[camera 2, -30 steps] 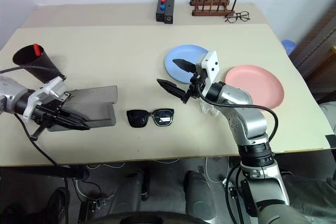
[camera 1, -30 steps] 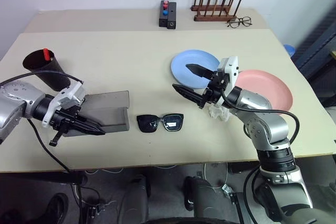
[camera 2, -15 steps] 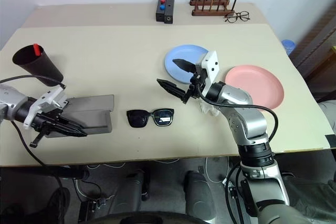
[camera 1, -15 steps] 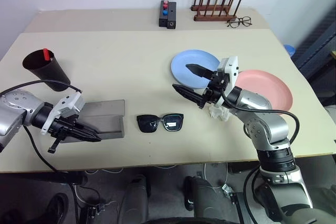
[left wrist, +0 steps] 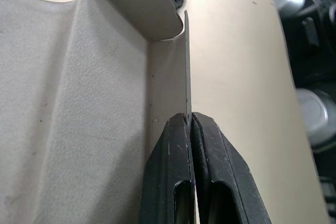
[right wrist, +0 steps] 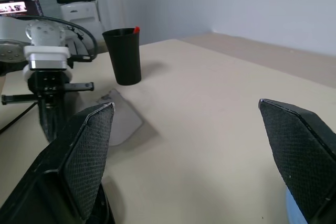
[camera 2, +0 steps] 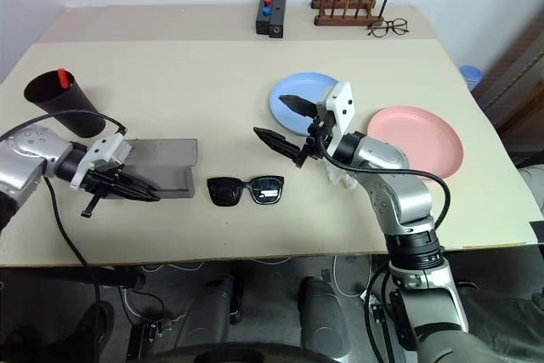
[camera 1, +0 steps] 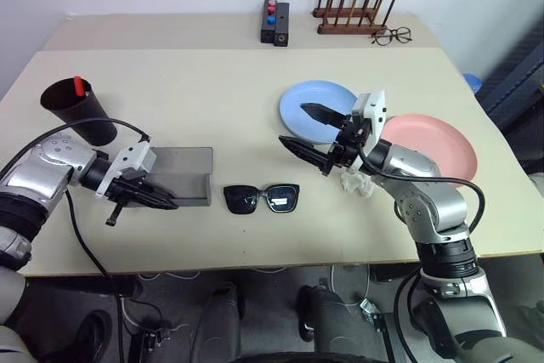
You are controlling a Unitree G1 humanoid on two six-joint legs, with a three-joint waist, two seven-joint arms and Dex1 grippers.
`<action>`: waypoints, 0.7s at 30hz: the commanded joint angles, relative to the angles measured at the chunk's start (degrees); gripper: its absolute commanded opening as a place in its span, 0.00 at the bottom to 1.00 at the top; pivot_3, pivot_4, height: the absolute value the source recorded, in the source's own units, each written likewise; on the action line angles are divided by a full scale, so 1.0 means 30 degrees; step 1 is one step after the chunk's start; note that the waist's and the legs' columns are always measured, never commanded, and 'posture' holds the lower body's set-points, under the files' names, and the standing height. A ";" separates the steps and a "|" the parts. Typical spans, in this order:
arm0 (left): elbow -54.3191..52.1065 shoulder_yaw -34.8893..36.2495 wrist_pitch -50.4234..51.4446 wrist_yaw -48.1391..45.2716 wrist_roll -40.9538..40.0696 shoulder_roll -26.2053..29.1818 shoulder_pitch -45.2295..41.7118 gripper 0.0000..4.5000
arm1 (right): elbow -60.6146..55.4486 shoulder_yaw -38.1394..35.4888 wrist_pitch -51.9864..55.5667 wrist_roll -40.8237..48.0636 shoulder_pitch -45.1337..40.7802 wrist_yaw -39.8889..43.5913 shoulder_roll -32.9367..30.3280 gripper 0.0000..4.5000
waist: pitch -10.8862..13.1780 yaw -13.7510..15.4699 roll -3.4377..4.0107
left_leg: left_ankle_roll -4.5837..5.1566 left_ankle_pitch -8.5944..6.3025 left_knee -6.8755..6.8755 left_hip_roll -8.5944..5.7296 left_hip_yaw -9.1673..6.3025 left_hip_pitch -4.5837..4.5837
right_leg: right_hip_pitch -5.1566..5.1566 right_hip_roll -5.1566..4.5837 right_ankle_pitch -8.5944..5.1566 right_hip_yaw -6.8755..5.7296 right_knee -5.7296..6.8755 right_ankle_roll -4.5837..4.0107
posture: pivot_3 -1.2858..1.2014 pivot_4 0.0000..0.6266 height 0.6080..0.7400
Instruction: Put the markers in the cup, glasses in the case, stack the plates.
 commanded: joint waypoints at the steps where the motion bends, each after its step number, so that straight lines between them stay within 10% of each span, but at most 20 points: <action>1: 0.0509 -0.0538 -0.0376 -0.0068 -0.0093 -0.0278 -0.0698 0.02 | -0.0651 -0.0320 -0.0194 -0.0012 -0.0213 -0.0085 -0.0156 1.00 | 0.0000 0.0014 0.0000 | 0.0000 0.0000 0.0008 0.0000 -0.0001 -0.0006 | 0.0000 0.0000 0.0000 0.0001 0.0000 0.0000 | 0.52 0.24 1.00; 6: 0.0810 -0.0689 -0.0191 -0.0068 -0.0356 -0.1037 -0.1392 0.07 | -0.0794 -0.0324 -0.0124 0.0014 -0.0114 -0.0182 -0.0216 1.00 | 0.0000 0.0061 -0.0001 | 0.0000 0.0000 0.0026 0.0000 -0.0012 -0.0019 | -0.0001 0.0001 0.0001 -0.0002 0.0006 -0.0002 | 0.52 0.24 1.00; 15: 0.0801 -0.0989 0.0008 -0.0068 -0.0465 -0.0931 -0.2089 0.99 | -0.0789 -0.0258 -0.0122 0.0047 -0.0170 -0.0263 -0.0146 1.00 | 0.0000 0.0025 -0.0001 | 0.0016 -0.0010 0.0082 0.0003 -0.0020 -0.0045 | 0.0000 0.0005 0.0002 -0.0002 0.0014 -0.0002 | 0.52 0.24 1.00; 21: 0.0427 0.0282 0.0141 -0.0068 -0.0357 -0.0569 -0.2394 0.99 | -0.0748 -0.0202 -0.0106 0.0069 -0.0218 -0.0110 -0.0192 1.00 | 0.0000 0.0037 -0.0001 | 0.0016 -0.0010 0.0089 0.0003 -0.0020 -0.0048 | 0.0000 0.0005 0.0002 -0.0002 0.0013 -0.0002 | 0.52 0.24 1.00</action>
